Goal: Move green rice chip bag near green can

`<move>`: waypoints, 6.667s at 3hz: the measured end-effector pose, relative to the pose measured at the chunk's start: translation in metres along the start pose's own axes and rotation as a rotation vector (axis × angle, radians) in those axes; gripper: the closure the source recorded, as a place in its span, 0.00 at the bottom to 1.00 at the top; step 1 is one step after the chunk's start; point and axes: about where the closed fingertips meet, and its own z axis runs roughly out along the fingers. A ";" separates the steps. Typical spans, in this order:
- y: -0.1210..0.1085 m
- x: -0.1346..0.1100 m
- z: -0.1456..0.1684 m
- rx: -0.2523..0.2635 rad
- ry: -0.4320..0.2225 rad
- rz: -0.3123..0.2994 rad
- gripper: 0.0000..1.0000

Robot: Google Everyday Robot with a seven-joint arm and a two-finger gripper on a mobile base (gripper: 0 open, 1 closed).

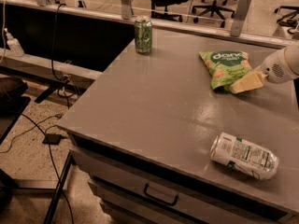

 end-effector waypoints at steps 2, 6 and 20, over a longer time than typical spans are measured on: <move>0.000 -0.001 -0.001 -0.001 0.000 0.000 1.00; 0.010 -0.081 -0.002 -0.099 -0.169 -0.047 1.00; 0.106 -0.177 0.049 -0.200 -0.330 -0.394 0.00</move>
Offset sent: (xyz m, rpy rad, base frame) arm 0.0001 0.0004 -0.0001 0.0003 0.0008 0.0007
